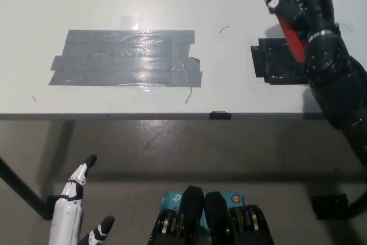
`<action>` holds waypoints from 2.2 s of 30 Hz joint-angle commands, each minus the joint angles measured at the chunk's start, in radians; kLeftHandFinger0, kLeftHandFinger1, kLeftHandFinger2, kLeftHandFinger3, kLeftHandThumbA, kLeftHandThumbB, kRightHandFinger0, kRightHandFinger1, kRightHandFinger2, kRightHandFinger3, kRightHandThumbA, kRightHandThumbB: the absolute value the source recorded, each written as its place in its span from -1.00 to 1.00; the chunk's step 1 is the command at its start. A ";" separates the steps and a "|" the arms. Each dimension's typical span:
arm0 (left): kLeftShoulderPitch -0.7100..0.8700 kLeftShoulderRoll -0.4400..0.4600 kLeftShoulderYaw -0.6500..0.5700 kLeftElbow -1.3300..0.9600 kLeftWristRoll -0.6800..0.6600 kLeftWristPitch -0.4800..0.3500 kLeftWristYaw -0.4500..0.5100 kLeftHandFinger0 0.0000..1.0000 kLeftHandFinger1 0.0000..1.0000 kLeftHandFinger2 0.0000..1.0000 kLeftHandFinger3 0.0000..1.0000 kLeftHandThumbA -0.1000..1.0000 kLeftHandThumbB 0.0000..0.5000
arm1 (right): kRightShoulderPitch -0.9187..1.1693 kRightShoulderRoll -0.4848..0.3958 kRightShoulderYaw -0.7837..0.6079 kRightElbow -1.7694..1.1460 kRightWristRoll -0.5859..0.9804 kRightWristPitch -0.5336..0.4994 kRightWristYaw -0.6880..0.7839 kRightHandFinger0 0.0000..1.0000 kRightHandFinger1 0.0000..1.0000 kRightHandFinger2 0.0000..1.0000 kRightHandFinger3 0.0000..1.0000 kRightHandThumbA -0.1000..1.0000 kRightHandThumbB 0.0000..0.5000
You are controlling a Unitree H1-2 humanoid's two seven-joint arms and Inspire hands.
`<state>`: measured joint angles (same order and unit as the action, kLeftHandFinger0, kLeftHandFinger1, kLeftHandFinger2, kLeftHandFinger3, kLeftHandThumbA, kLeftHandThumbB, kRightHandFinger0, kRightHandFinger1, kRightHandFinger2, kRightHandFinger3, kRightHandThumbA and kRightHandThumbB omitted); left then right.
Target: The robot first picks the multimeter with right hand and then unfolds the black stand on the back of it using left hand
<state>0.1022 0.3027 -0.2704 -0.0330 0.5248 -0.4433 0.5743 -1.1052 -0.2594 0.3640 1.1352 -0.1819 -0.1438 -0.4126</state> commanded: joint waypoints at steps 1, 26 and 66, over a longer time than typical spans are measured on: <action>-0.007 0.014 0.015 -0.033 -0.006 -0.027 0.007 1.00 1.00 1.00 1.00 1.00 -0.26 | -0.075 -0.011 0.015 0.038 -0.083 -0.108 -0.012 -0.99 0.04 0.82 0.99 -1.00 -0.40; -0.001 0.007 0.022 -0.036 0.021 -0.027 0.011 1.00 1.00 1.00 1.00 1.00 -0.49 | 0.001 -0.011 0.045 0.119 -0.161 -0.070 0.161 1.00 1.00 1.00 1.00 0.36 0.44; -0.046 -0.047 0.024 -0.010 -0.034 0.006 -0.153 1.00 1.00 1.00 1.00 1.00 -0.31 | 0.314 -0.062 -0.255 -1.256 -0.055 0.123 0.303 1.00 1.00 1.00 1.00 0.81 0.53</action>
<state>0.0939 0.2535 -0.2672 -0.0274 0.5385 -0.4415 0.5151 -0.7891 -0.3127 0.1919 0.2300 -0.3412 -0.1186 -0.1967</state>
